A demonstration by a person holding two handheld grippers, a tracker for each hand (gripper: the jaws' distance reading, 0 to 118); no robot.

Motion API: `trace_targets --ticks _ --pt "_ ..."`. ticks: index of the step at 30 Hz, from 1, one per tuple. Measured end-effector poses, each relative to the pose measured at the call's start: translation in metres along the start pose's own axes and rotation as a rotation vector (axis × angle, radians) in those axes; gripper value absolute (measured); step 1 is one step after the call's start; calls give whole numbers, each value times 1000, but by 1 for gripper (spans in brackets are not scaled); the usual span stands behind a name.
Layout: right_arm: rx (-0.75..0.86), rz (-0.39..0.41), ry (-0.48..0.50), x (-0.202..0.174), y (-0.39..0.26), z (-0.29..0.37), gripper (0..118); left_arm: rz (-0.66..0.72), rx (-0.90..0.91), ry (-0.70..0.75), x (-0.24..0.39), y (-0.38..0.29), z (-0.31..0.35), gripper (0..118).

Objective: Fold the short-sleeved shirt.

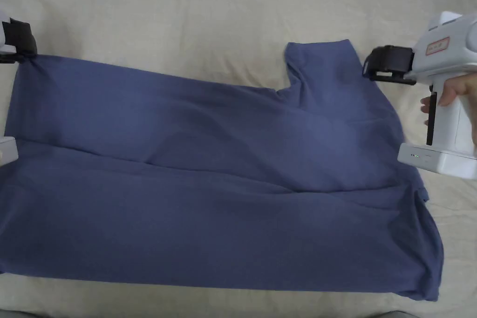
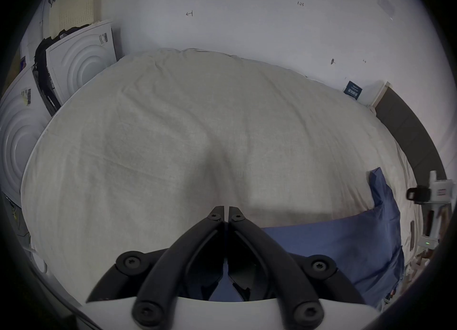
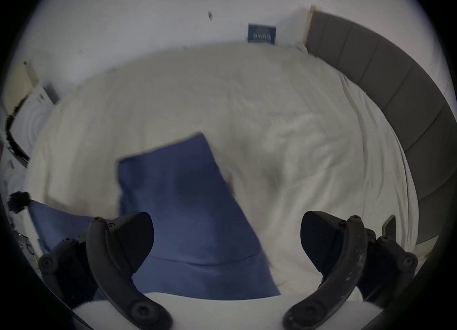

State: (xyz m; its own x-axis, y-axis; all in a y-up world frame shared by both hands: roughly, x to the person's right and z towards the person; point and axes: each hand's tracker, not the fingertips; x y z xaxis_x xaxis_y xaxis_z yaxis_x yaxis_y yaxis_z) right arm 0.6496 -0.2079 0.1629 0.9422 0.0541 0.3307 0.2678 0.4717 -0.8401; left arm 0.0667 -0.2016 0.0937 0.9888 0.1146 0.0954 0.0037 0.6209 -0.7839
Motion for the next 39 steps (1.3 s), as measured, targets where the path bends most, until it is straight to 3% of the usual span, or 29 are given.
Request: trace_targets --ticks 3,4,5,6,7,10,11,12,19,25,33,35,39 --pt "-50 -9 -58 -4 -7 -35 118 10 -6 -1 -3 -1 3 1" --pt "-56 -19 -54 -6 -10 -44 110 11 -8 -1 -3 -2 3 1" --pt "-62 -31 -48 -7 -15 -51 95 11 -8 0 -4 -3 3 1" --pt "-64 -44 -42 -9 -17 -54 65 11 -10 0 -3 -3 3 1" --pt "-56 -70 -37 -10 -19 -57 54 8 -16 1 -2 -4 2 1" --pt "-25 -97 -17 -9 -22 -47 49 -1 -30 8 -1 -7 1 1" --pt "-4 -72 -20 -8 -21 -42 33 1 -32 8 -1 -8 1 1" --pt "11 -66 -22 -8 -21 -35 3 8 -32 5 -2 -10 3 1" --pt "120 -62 100 13 -27 50 3 76 3 -32 -3 -15 42 1" --pt "245 -26 162 37 -77 136 3 91 91 -73 -7 -47 114 1" --pt "261 -105 205 67 -196 172 3 174 74 -72 -37 -140 150 1" --pt "218 -157 216 72 -231 164 3 204 45 -48 -42 -171 144 2" --pt "125 -242 195 77 -285 144 6 199 -30 41 -33 -217 136 19"
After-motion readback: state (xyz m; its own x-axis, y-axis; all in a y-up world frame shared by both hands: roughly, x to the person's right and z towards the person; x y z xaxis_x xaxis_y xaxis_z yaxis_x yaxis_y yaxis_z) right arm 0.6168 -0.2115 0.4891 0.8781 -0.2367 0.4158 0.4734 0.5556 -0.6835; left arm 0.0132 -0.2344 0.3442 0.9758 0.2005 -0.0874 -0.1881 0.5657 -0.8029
